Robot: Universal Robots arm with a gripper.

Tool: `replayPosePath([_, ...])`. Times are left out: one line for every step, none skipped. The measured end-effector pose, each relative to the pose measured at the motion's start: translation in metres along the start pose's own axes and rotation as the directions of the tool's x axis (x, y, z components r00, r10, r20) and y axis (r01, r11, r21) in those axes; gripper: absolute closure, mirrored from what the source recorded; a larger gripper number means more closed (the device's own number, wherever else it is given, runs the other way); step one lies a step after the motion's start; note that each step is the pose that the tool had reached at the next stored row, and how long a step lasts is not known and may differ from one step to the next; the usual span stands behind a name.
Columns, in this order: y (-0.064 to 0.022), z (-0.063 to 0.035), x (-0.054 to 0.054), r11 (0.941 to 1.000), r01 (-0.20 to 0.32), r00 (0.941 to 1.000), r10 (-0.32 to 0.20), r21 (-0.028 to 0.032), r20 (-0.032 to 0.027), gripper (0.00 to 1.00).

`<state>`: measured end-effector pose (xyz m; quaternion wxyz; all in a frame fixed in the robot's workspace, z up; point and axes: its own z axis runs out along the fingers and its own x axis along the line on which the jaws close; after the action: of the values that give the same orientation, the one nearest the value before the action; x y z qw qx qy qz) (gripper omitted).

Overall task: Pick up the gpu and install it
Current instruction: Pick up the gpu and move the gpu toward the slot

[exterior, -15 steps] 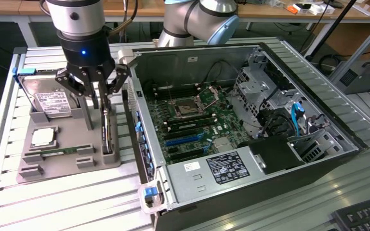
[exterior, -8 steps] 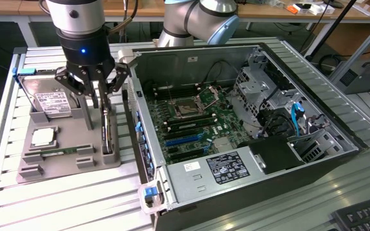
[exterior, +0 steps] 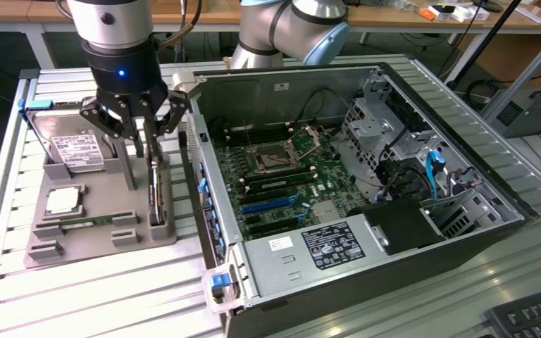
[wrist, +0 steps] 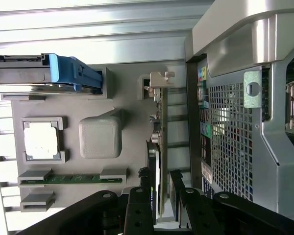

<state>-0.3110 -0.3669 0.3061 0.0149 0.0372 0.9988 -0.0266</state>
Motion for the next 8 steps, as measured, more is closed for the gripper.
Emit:
replayPosePath([0.0, -0.0004, 0.0, 1.0, 0.0, 1.0, 0.0, 0.0, 0.0, 0.71])
replayPosePath([0.0, -0.0007, 0.0, 1.0, 0.0, 1.0, 0.0, 0.0, 0.0, 0.71])
replayPosePath([0.0, -0.0009, 0.0, 1.0, 0.0, 1.0, 0.0, -0.0001, 0.0, 0.71])
replayPosePath([0.0, -0.0011, 0.0, 1.0, 0.0, 1.0, 0.0, 0.0, 0.0001, 0.71])
replayPosePath([-0.0001, -0.0014, 0.0, 1.0, 0.0, 1.0, 0.0, 0.0, 0.0, 0.71])
replayPosePath([-0.0001, -0.0018, -0.0001, 1.0, 0.0, 1.0, 0.0, 0.0001, 0.0, 0.71])
replayPosePath([-0.0001, -0.002, -0.0001, 1.0, 0.0, 1.0, 0.0, 0.0, 0.0, 0.71])
replayPosePath([-0.0001, -0.0023, -0.0001, 1.0, 0.0, 1.0, 0.0, 0.0001, -0.0001, 0.71])
